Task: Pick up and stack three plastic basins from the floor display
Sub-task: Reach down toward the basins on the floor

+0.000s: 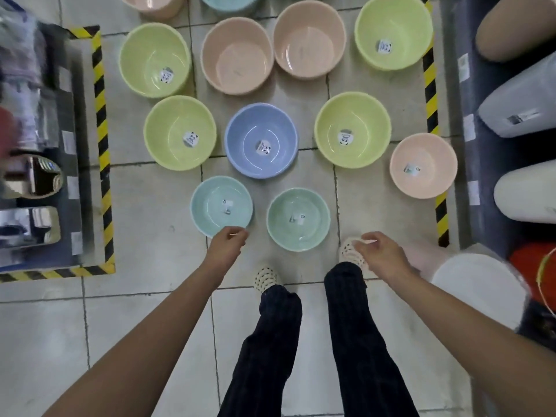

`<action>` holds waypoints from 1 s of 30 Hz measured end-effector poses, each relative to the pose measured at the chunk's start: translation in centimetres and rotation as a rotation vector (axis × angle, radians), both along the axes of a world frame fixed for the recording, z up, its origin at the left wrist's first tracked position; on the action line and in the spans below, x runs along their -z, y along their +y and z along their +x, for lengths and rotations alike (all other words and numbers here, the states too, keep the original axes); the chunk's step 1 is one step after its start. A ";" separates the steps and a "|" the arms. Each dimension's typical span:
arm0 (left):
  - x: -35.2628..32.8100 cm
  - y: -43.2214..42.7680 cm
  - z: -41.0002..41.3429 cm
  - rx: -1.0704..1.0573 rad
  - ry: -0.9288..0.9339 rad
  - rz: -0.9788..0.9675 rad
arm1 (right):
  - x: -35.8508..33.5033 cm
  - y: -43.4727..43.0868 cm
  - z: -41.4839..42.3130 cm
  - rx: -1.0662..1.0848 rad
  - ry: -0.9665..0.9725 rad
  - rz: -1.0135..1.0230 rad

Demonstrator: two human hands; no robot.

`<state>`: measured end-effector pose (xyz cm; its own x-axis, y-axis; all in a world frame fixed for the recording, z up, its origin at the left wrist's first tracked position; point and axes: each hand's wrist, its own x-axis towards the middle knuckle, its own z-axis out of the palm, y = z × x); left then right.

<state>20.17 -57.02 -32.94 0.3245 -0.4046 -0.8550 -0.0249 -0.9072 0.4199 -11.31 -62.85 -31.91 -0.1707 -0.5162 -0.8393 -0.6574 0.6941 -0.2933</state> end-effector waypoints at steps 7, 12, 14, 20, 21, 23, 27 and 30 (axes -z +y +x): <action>19.5 -2.5 -2.6 0.017 -0.031 0.077 | 18.4 -4.3 0.2 -0.083 -0.035 0.006; 31.9 -3.9 -4.9 0.003 -0.077 0.056 | 31.3 -5.1 0.0 -0.111 -0.044 0.023; 36.0 -3.7 -5.4 0.005 -0.094 0.050 | 35.4 -5.2 -0.1 -0.117 -0.059 0.041; 43.5 -2.4 -5.5 -0.024 -0.081 0.058 | 43.4 -4.6 0.4 -0.190 -0.089 0.108; 44.1 -2.3 -5.5 -0.008 -0.094 0.063 | 44.1 -4.4 0.7 -0.181 -0.088 0.090; 45.1 -2.1 -5.5 0.015 -0.120 0.063 | 45.2 -3.9 1.3 -0.135 -0.059 0.053; 45.3 -1.9 -5.3 0.025 -0.141 0.015 | 45.6 -3.1 2.2 -0.064 -0.008 -0.037; 43.8 -1.8 -4.7 0.014 -0.145 -0.023 | 44.2 -3.4 2.7 -0.069 -0.010 -0.086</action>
